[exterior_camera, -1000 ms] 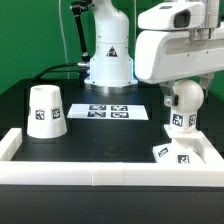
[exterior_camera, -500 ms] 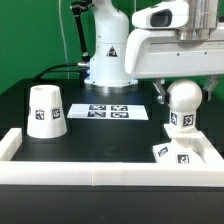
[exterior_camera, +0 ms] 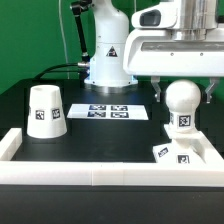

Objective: Assemble lamp

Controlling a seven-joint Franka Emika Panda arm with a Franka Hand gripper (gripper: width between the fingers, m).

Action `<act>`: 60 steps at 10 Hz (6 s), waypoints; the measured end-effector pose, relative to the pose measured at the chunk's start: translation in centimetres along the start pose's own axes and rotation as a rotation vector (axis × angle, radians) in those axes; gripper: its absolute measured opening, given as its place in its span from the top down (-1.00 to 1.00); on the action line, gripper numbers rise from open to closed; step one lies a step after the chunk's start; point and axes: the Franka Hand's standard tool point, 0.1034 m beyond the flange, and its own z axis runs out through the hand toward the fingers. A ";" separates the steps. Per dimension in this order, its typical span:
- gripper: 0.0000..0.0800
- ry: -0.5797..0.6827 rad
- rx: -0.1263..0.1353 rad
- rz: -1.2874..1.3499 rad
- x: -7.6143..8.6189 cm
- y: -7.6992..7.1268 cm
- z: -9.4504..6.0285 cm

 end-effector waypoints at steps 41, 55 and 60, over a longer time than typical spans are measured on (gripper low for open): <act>-0.67 -0.001 -0.036 -1.479 0.4 -0.4 0.3; -0.45 0.015 -0.029 -0.585 0.4 -0.3 0.3; -0.45 0.018 -0.025 -0.151 0.2 -0.2 0.3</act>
Offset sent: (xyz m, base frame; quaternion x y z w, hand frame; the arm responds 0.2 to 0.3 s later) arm -0.0041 0.0098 -0.0002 -0.0612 -0.0356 0.3353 0.9395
